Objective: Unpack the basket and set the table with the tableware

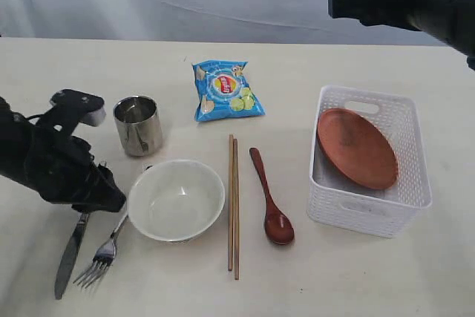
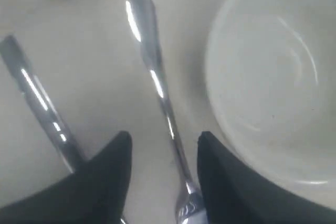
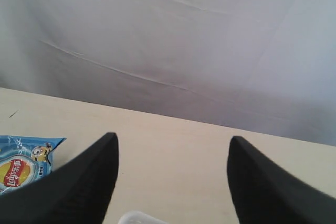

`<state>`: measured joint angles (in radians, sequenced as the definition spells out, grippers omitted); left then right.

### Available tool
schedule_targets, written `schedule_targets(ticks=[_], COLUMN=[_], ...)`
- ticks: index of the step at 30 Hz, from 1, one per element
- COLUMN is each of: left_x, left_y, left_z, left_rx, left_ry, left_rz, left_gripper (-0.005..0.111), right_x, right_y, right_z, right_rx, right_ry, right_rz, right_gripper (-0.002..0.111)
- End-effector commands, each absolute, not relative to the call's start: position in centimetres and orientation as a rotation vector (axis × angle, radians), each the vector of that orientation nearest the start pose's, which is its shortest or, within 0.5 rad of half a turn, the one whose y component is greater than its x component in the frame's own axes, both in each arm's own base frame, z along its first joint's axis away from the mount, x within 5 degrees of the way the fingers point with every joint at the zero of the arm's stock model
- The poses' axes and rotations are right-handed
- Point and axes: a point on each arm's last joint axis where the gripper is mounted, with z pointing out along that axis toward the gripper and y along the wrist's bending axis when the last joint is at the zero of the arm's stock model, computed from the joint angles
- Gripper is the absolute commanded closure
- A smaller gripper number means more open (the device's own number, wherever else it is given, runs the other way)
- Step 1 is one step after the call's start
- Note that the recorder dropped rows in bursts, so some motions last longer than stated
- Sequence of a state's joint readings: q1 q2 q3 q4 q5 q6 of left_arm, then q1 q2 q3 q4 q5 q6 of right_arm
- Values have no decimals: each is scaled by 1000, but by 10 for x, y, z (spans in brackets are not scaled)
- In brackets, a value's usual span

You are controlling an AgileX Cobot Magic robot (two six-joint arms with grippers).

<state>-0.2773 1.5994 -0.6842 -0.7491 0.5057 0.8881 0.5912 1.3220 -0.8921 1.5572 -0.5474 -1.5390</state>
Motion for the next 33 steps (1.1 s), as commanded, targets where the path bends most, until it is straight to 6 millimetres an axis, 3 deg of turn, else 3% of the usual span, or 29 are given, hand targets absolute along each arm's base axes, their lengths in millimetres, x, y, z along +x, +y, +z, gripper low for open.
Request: schedule_targets(ticks=[1, 5, 15, 20, 28, 33], left_x=[237, 238, 231, 232, 236, 238], left_y=[-115, -112, -132, -132, -133, -133], left_z=[153, 154, 155, 154, 137, 136], left_rx=[793, 784, 886, 871, 879, 869], left_ry=[2680, 2710, 2652, 2655, 2694, 2677], left_rz=[-321, -234, -248, -249, -227, -222], left_gripper=[67, 67, 67, 67, 67, 67], right_x=[262, 262, 262, 262, 262, 262], right_y=[117, 117, 117, 117, 117, 117], right_z=[319, 319, 319, 319, 319, 319], right_rx=[-173, -173, -173, -171, -171, -171], right_ry=[1838, 1838, 1838, 1839, 1839, 1839], right_rz=[-102, -102, -102, -102, -102, -102], right_gripper=[51, 51, 51, 51, 51, 51])
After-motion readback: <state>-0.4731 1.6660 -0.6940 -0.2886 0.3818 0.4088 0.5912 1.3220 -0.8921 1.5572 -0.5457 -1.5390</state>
